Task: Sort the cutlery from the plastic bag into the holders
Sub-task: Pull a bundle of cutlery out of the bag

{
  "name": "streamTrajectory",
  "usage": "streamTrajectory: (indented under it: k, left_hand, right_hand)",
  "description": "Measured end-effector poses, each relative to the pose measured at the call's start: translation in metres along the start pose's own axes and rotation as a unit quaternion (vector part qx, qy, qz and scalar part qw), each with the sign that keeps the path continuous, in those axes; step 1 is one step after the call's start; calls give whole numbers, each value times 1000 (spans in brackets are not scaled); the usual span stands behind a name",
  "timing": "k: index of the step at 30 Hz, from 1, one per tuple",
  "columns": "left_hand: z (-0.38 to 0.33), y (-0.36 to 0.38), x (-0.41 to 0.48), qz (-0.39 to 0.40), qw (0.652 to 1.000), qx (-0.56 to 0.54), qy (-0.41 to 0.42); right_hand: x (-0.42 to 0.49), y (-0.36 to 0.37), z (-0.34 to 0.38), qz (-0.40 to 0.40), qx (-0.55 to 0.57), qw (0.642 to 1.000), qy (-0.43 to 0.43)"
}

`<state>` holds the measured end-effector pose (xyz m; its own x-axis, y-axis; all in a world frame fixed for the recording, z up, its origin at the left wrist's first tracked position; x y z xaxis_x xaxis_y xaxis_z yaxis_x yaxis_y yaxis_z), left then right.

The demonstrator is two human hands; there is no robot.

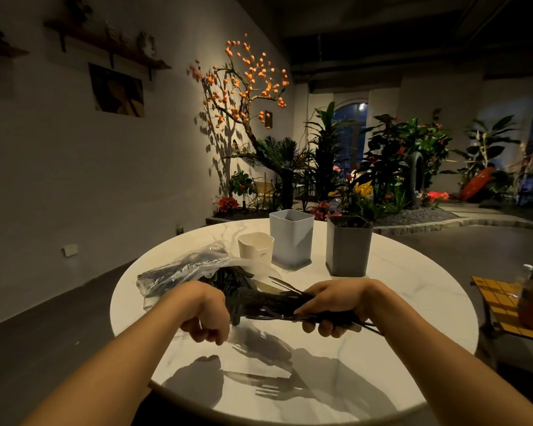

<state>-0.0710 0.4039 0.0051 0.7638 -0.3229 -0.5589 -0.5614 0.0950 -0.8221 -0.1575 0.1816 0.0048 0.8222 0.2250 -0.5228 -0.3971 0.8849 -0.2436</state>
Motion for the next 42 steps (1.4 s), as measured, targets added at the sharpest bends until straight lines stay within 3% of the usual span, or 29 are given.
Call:
streamTrajectory:
  k: [14,20,24,26,31,37,40,42]
  left_hand:
    - [-52,3,-11,103,972,-145,155]
    - [-64,-7,-17,196,920,-229,249]
    - [-89,-12,-22,225,854,-364,298]
    - [-102,-14,-18,214,823,-427,307]
    - [-133,-21,2,100,806,-459,360]
    - [-156,-17,36,41,739,-535,407]
    - [-161,-23,50,2,685,-617,387]
    - [-162,-26,60,-27,669,-656,348]
  right_hand:
    - [-33,-23,-10,22,57,995,-74]
    - [-40,-36,-6,48,118,982,-142]
    - [-40,-41,4,56,167,968,-180]
    - [-37,-44,8,52,179,963,-196]
    - [-23,-55,11,-27,185,956,-227]
    - [-3,-57,18,-90,125,949,-274]
    - [10,-56,22,-162,97,933,-305]
    - [23,-56,23,-213,81,922,-312]
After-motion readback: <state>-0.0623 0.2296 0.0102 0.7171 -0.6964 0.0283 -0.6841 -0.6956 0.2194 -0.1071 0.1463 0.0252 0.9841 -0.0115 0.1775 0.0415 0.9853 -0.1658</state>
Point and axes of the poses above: each hand's wrist, its own x-axis towards the middle knuckle, its own y-axis out of the palm, z = x × y, the point moved 6 cm from there along x, towards the middle knuckle, and after that the axes turned 6 degrees about x, right-handed, at the moved point
